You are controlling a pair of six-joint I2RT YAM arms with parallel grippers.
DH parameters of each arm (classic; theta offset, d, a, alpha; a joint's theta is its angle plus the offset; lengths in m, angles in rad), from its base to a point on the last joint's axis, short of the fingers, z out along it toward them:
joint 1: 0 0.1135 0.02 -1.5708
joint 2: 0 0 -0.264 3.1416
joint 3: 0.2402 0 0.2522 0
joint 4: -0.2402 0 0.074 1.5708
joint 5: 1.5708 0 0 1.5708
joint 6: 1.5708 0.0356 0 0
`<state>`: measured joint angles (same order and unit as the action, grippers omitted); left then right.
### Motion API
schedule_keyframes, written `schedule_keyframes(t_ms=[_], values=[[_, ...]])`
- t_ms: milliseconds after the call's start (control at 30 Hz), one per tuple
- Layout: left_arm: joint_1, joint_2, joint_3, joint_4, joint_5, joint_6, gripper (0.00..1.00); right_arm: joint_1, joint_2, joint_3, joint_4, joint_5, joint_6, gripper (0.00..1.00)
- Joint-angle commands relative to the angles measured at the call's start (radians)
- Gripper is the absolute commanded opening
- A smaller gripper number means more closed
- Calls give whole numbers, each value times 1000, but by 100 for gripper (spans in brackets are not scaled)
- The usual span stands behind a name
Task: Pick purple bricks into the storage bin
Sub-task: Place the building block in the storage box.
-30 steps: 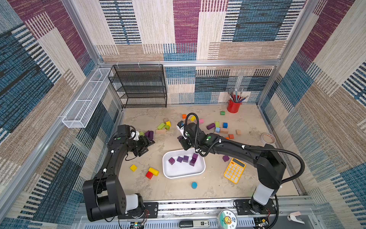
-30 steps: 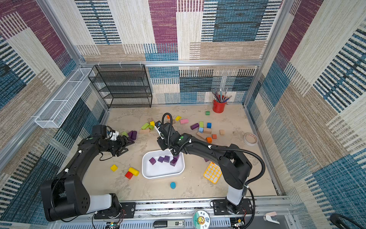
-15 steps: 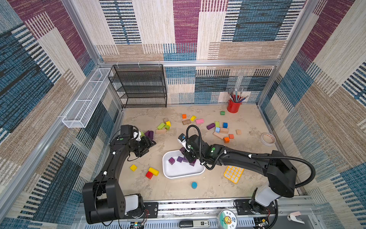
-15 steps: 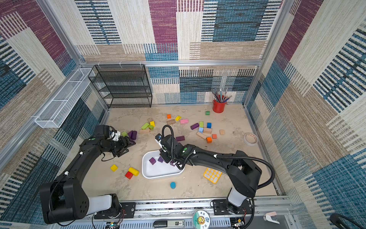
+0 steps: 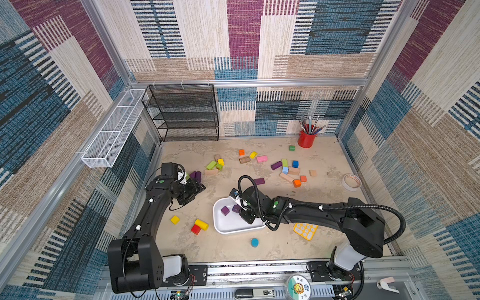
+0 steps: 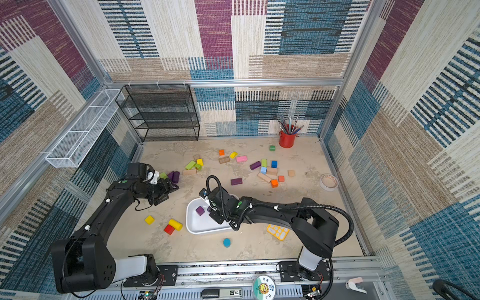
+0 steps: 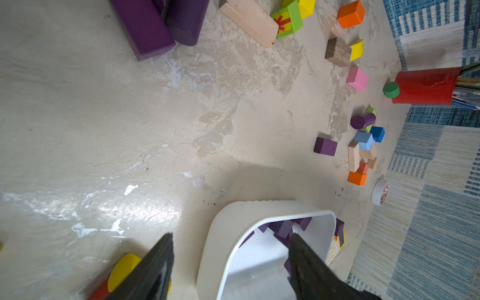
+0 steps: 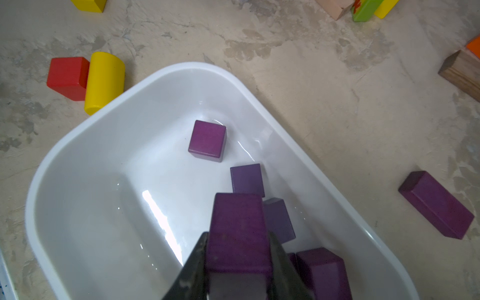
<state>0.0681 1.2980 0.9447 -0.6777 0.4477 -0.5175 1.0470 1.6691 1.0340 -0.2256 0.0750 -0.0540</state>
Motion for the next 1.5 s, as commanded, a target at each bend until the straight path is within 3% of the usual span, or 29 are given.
schedule_keyframes(t_ms=[0,1100,1467], values=[[-8,-10,9,-15,-31,18,72,10,16,4,14,-4,-40,27],[-27,13,16,-18,-15,25,72,39,207,74,20,2,-141,29],[-27,21,17,-18,-18,24,72,38,229,101,20,22,-157,39]])
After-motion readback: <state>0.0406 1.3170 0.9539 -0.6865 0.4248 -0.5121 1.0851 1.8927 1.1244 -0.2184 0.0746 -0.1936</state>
